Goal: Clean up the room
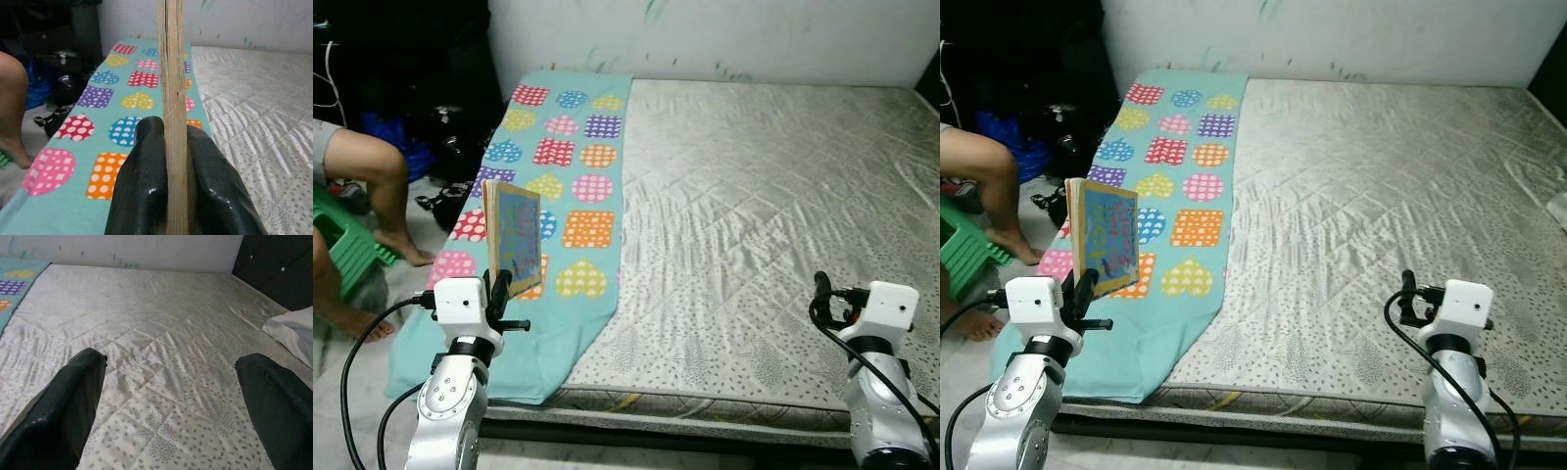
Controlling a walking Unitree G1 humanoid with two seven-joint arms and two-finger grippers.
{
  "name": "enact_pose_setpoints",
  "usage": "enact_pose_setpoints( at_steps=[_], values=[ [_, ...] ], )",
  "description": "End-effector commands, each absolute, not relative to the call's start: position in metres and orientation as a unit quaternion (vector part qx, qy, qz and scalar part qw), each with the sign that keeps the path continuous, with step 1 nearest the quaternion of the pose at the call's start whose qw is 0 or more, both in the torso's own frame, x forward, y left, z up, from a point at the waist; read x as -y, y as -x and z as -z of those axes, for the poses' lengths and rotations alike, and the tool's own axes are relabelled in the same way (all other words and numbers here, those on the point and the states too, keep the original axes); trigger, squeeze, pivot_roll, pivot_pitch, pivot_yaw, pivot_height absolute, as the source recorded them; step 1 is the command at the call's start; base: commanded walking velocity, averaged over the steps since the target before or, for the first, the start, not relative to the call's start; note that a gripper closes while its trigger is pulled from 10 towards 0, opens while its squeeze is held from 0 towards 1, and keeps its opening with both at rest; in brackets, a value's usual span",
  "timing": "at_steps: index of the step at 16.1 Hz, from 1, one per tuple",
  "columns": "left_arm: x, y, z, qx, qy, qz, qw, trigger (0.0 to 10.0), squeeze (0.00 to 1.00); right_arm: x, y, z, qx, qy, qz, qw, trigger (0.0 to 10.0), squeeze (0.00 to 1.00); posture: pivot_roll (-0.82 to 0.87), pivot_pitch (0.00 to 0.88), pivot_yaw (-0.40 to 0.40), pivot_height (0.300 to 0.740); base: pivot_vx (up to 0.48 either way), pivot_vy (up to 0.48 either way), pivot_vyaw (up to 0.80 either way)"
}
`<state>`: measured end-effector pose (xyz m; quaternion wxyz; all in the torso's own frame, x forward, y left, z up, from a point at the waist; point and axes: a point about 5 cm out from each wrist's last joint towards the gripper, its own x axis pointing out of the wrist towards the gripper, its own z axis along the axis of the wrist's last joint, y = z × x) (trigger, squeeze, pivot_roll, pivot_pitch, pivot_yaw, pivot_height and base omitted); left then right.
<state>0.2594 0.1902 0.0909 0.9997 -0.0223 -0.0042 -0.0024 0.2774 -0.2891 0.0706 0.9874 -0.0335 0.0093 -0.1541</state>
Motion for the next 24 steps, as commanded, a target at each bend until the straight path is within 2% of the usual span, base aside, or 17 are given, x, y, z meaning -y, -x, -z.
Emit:
enact_pose_setpoints(
  at_steps=[1, 5, 9, 13, 16, 18, 22, 24],
  values=[
    [-0.194, -0.263, -0.099, 0.021, 0.020, -0.001, 1.000, 10.0, 0.00, 0.301, -0.274, -0.070, -0.012, 0.032, 0.170, 0.985, 10.0, 0.00, -0.04, 0.108, 0.031, 0.740, 0.000, 0.000, 0.00],
    [-0.197, -0.263, -0.101, 0.024, 0.020, -0.005, 0.999, 10.0, 0.00, 0.317, -0.265, -0.077, -0.007, 0.040, 0.156, 0.987, 10.0, 0.00, -0.04, 0.112, 0.029, 0.740, 0.000, 0.000, 0.00],
    [-0.202, -0.263, -0.102, 0.025, 0.017, -0.006, 1.000, 10.0, 0.00, 0.317, -0.223, -0.085, 0.012, 0.044, 0.154, 0.987, 10.0, 0.00, -0.07, 0.121, 0.043, 0.740, 0.000, 0.000, 0.00],
    [-0.201, -0.268, -0.102, 0.024, 0.015, 0.002, 1.000, 10.0, 0.00, 0.312, -0.193, -0.070, -0.017, 0.049, 0.155, 0.987, 10.0, 0.00, -0.09, 0.117, 0.060, 0.740, 0.000, 0.000, 0.00],
    [-0.199, -0.274, -0.106, 0.029, 0.015, 0.009, 0.999, 10.0, 0.00, 0.290, -0.170, -0.066, -0.051, 0.037, 0.129, 0.990, 10.0, 0.00, -0.11, 0.111, 0.067, 0.740, 0.000, 0.000, 0.00],
    [-0.198, -0.277, -0.108, 0.033, 0.017, 0.009, 0.999, 10.0, 0.00, 0.285, -0.170, -0.065, -0.053, 0.032, 0.124, 0.990, 10.0, 0.00, -0.12, 0.107, 0.071, 0.740, 0.000, 0.000, 0.00],
    [-0.179, -0.284, -0.112, 0.041, 0.033, 0.045, 0.998, 10.0, 0.00, 0.282, -0.170, -0.075, -0.028, 0.030, 0.150, 0.988, 10.0, 0.00, -0.17, 0.118, 0.121, 0.740, 0.000, 0.000, 0.00],
    [-0.170, -0.292, -0.108, 0.033, 0.040, 0.066, 0.996, 10.0, 0.00, 0.289, -0.156, -0.079, -0.028, 0.040, 0.177, 0.983, 10.0, 0.00, -0.24, 0.126, 0.151, 0.740, 0.000, 0.000, 0.00]
  ],
)
